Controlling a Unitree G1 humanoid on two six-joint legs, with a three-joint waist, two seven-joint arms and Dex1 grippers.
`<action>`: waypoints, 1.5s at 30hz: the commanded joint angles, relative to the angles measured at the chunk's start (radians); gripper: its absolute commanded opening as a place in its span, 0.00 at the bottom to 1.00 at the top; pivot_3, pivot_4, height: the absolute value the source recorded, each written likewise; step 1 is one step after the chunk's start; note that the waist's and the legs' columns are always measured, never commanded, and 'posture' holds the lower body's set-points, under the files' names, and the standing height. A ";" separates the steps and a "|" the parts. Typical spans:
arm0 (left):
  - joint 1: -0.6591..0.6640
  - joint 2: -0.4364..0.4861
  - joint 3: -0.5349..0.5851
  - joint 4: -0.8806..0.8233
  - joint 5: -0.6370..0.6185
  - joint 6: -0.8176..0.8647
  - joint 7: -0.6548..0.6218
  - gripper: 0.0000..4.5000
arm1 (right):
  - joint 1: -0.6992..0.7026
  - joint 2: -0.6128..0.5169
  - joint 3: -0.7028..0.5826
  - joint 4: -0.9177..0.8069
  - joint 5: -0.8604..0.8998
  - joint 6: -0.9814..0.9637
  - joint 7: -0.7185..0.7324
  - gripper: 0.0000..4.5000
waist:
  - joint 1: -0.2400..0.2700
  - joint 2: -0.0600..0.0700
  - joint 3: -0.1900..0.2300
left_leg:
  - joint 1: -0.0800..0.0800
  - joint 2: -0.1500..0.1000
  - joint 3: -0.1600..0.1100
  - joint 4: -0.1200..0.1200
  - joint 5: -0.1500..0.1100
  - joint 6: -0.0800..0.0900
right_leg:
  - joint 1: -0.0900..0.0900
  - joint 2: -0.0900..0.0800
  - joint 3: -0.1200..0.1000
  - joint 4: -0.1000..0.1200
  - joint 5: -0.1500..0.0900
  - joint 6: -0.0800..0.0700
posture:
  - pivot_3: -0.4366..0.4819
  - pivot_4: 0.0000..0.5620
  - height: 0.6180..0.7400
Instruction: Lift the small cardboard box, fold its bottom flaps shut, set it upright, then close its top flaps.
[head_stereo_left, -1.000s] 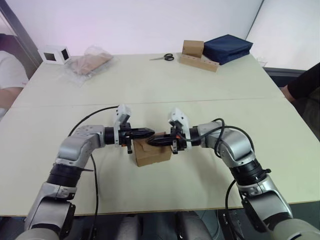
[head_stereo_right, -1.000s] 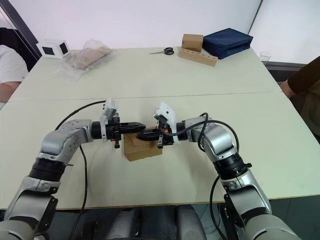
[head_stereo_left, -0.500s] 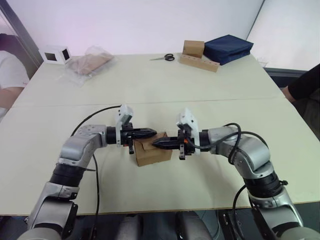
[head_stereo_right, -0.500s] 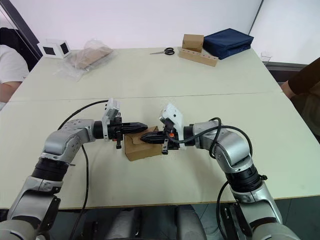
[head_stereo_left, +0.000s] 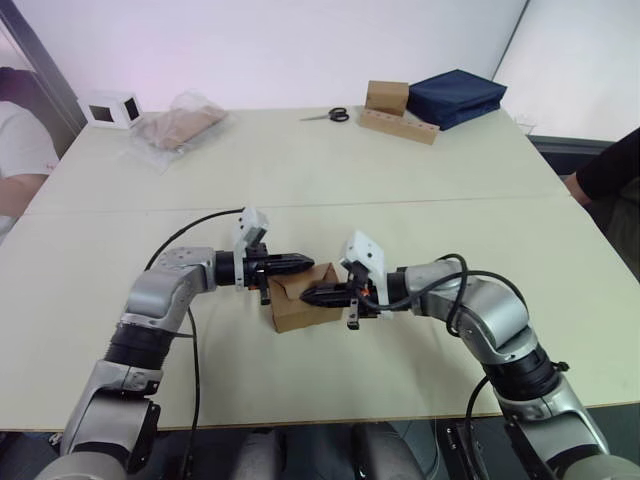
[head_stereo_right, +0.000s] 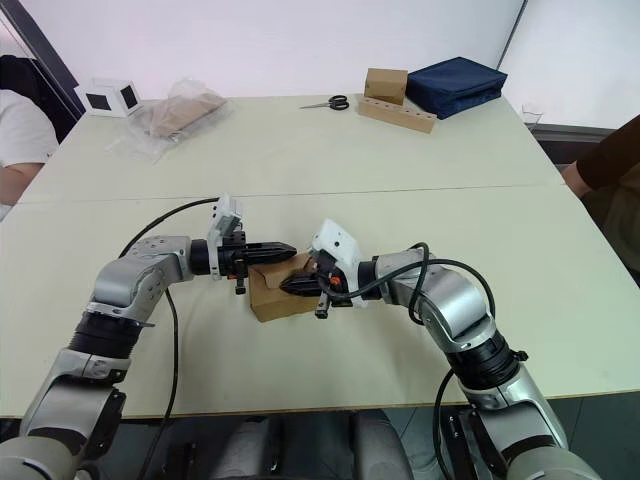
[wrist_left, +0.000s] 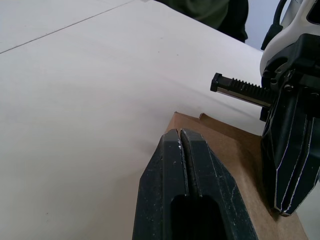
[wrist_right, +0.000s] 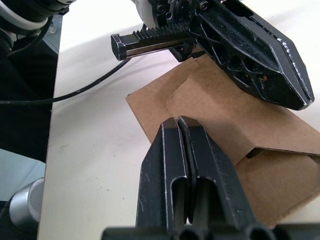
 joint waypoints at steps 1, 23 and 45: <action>-0.009 0.000 0.002 -0.012 0.010 -0.015 -0.008 0.00 | -0.015 -0.004 0.011 -0.010 -0.021 -0.011 -0.024 0.00 | 0.000 0.000 0.000 | 0.000 0.000 0.000 0.000 0.000 0.000 | 0.000 0.000 0.000 0.000 0.000 0.000 | 0.48 0.27 1.00; 0.015 0.001 -0.020 -0.045 0.031 -0.027 -0.038 0.00 | -0.054 0.005 0.041 0.050 -0.098 -0.058 -0.065 0.00 | 0.000 0.000 0.000 | 0.001 0.000 0.000 0.000 0.000 0.000 | 0.001 0.000 0.000 0.000 0.000 0.000 | 0.48 0.27 1.00; 0.097 0.080 0.010 -0.175 0.038 -0.028 -0.043 0.00 | -0.070 -0.001 -0.087 0.035 0.049 -0.022 -0.033 0.00 | 0.000 0.000 0.000 | 0.001 0.000 0.000 0.000 0.000 0.000 | 0.001 0.000 0.000 0.000 0.000 0.000 | 0.48 0.27 1.00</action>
